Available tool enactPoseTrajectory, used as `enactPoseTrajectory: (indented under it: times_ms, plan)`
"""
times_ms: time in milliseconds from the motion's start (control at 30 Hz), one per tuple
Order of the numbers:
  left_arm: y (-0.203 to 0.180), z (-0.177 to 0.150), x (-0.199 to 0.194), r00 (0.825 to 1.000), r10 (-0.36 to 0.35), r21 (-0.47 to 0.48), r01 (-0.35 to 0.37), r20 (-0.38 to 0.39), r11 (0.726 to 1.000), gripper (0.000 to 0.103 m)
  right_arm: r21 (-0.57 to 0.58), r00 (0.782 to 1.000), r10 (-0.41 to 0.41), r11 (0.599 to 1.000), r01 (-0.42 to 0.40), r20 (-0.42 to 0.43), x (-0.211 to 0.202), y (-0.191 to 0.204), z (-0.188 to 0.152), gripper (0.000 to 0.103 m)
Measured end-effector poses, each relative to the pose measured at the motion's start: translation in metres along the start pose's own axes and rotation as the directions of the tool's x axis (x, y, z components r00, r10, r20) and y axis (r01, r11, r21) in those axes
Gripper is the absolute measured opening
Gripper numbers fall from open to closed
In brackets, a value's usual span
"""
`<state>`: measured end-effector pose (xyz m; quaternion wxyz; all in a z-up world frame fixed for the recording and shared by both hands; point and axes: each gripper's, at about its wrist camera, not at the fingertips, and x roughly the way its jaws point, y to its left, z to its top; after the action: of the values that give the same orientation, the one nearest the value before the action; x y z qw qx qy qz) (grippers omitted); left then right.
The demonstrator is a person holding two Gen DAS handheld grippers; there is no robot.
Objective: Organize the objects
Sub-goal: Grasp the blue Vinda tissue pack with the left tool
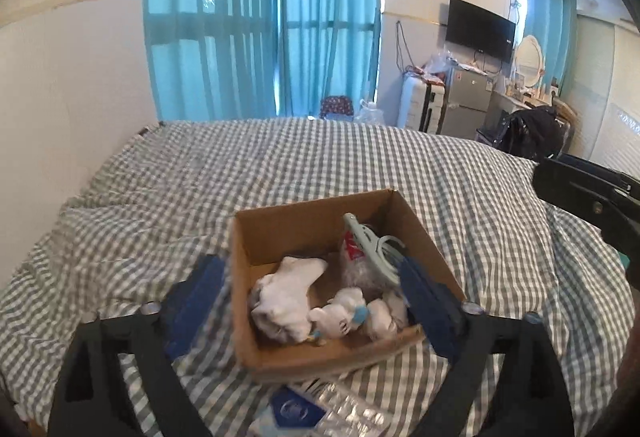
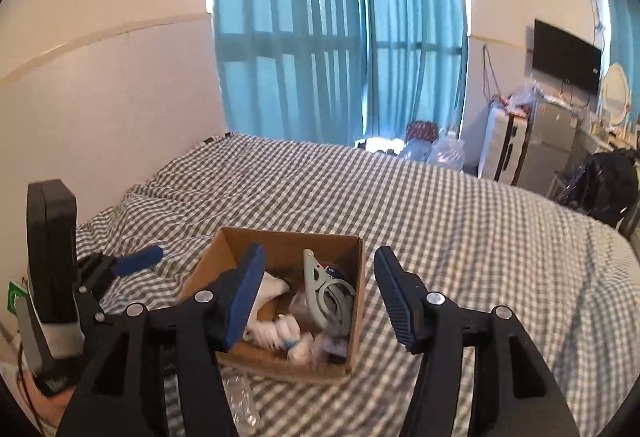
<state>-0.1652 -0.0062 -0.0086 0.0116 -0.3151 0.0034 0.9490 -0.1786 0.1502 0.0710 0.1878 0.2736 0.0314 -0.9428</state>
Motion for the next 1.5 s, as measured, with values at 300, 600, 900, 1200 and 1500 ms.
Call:
enactPoseTrajectory:
  times_ms: [300, 600, 900, 1200, 1500]
  plan:
    - [0.021, -0.040, -0.052, 0.999, 0.043, -0.046, -0.041, 0.028, 0.998, 0.096, -0.026, 1.000, -0.029, 0.999, 0.028, -0.005, -0.053, 0.016, -0.040, 0.062]
    - [0.041, -0.124, -0.010, 0.994, 0.031, -0.146, -0.046, -0.107, 0.988, 0.096, -0.030, 0.994, -0.003, 1.000, -0.001, -0.112, -0.019, 0.030, -0.122, 0.062]
    - [0.032, -0.166, 0.041, 0.971, 0.062, -0.074, -0.081, -0.230, 0.994, 0.096, -0.017, 0.971, -0.025, 1.000, 0.022, -0.240, 0.043, 0.021, -0.172, 0.062]
    - [0.019, -0.162, 0.082, 0.955, 0.025, -0.067, -0.047, -0.297, 0.997, 0.096, 0.035, 0.952, 0.002, 0.999, 0.009, -0.307, 0.071, 0.001, -0.197, 0.062]
    - [0.020, -0.164, 0.076, 0.950, -0.043, -0.110, 0.009, -0.310, 0.994, 0.080, 0.044, 0.949, 0.000, 0.999, 0.015, -0.314, 0.064, -0.004, -0.203, 0.062]
